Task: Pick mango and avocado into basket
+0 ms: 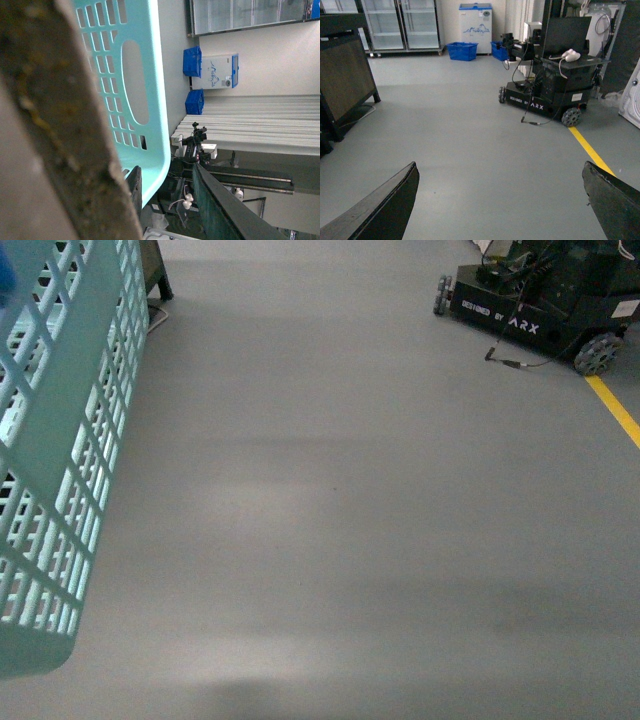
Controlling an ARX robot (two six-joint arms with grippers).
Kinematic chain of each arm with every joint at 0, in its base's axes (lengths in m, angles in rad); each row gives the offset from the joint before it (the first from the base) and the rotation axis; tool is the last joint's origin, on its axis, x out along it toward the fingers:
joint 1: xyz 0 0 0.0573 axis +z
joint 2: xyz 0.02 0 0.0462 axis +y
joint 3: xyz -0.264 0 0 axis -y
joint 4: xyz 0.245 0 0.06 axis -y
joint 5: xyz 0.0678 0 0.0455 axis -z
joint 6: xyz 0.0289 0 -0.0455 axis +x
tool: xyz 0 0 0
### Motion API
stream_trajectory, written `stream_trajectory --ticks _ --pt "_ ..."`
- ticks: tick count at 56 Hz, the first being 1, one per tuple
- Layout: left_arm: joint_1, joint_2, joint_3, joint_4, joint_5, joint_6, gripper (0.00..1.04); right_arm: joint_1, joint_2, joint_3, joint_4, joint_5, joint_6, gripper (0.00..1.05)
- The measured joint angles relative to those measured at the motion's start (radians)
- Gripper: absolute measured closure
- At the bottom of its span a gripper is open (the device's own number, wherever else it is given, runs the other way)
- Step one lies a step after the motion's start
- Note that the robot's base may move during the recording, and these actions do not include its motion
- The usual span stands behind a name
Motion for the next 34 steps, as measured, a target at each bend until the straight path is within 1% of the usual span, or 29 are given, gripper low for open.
stream_trajectory --ticks 34 --pt "0.0 0.0 0.0 0.0 0.0 0.0 0.72 0.0 0.0 0.0 0.0 0.0 0.0 0.08"
